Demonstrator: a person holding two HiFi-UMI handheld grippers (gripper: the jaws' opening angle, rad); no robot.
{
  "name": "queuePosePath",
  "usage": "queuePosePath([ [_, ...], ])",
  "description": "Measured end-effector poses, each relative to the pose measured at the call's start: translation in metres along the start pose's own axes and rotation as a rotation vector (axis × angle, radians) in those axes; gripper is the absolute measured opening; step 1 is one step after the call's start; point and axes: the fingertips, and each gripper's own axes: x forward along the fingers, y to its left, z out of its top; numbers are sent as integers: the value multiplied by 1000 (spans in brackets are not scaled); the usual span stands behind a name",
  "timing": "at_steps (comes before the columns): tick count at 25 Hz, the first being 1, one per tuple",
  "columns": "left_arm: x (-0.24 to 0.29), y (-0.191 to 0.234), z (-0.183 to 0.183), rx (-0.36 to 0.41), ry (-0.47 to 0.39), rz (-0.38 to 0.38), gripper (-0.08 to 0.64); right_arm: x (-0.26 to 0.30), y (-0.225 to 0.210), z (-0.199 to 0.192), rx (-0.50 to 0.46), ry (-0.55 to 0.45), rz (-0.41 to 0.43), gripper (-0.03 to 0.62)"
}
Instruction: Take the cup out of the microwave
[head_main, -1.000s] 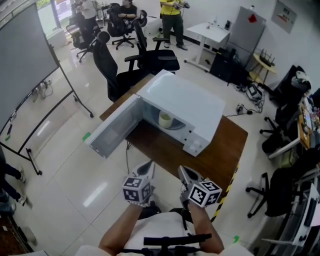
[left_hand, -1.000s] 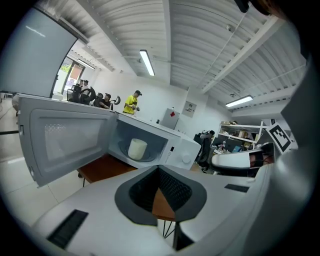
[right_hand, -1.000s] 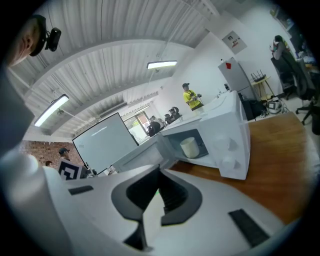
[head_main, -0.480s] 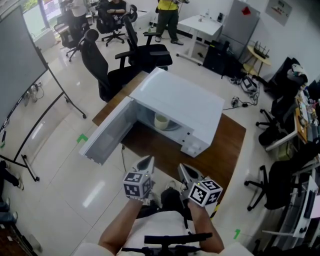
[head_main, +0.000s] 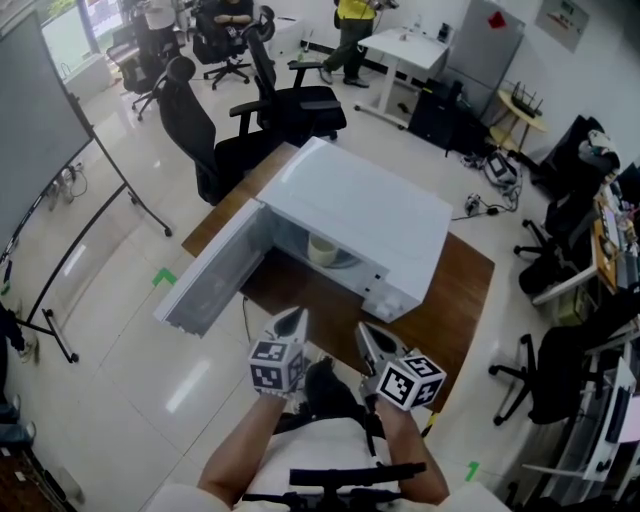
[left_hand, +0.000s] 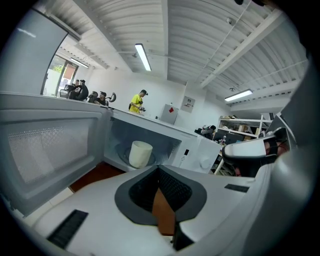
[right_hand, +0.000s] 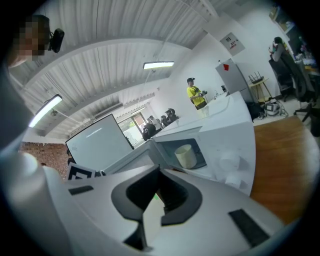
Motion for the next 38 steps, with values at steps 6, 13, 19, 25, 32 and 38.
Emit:
queuePosePath([
  [6,12,10,18,48,-68,4,0,15,-3,5,-12,14,19,12],
  [13,36,13,29,94,-73,-13,191,19,-2,16,-40,14,32,12],
  [19,61,18,32,92,-78,-29,381,17,-1,22,-54,12,26,12],
  [25,89,22,29,156,-65,-34,560,12,-5,17,-48,16,13,12],
  [32,142,37,17,179,-5,-34,578,15,-2,20,-52,16,15,12],
  [38,179,43,15,197,32,-20,578,27,3,37,-102,16,2,12],
])
